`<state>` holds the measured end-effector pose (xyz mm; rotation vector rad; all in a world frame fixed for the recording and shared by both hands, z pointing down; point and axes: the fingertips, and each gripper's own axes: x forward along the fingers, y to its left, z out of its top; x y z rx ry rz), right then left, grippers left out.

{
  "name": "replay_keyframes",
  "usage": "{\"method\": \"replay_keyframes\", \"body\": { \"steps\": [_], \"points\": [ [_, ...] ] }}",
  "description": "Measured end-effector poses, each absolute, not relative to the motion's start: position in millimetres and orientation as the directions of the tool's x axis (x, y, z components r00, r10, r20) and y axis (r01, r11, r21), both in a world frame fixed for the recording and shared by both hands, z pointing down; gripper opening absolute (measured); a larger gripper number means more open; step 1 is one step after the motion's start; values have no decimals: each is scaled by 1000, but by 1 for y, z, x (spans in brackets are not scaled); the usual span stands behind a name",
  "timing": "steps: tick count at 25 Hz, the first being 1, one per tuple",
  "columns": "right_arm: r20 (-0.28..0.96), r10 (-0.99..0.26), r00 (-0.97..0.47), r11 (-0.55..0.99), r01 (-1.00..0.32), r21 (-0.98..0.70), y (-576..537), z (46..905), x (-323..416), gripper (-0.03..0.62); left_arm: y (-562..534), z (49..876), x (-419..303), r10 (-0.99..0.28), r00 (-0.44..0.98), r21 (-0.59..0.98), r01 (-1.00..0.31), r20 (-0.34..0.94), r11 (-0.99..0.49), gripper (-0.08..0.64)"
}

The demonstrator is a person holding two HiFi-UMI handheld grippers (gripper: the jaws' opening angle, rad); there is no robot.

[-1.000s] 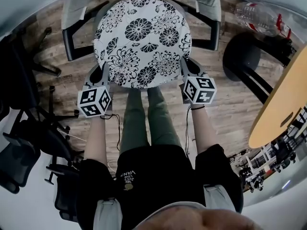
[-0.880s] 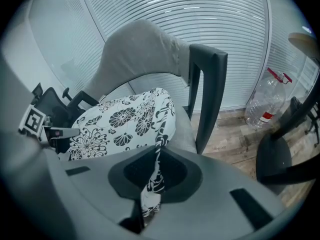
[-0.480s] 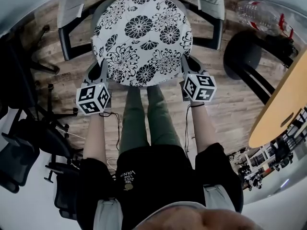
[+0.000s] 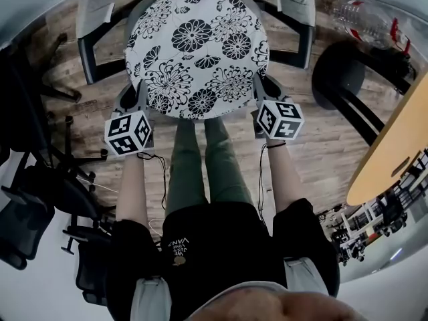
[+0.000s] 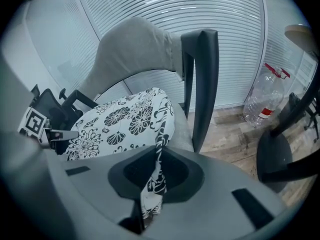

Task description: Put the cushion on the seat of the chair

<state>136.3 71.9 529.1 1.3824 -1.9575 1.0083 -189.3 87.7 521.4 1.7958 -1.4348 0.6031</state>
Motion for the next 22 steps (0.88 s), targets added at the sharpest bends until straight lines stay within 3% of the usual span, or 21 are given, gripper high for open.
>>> {"method": "replay_keyframes", "body": {
  "steps": [3, 7, 11, 22],
  "points": [
    [773, -554, -309, 178, -951, -252, 71, 530, 138, 39, 87, 524, -192, -606, 250, 258, -963, 755, -75, 57],
    [783, -557, -277, 155, -961, -230, 73, 531, 144, 131, 89, 525, -198, -603, 236, 249, -966, 762, -63, 140],
    [785, -565, -254, 136, -967, -215, 75, 528, 150, 155, 92, 523, -212, -619, 191, 230, -973, 762, -18, 186],
    [771, -579, -265, 109, -962, -248, 79, 519, 145, 156, 95, 512, -203, -616, 222, 247, -968, 756, -47, 186]
  ]
}}
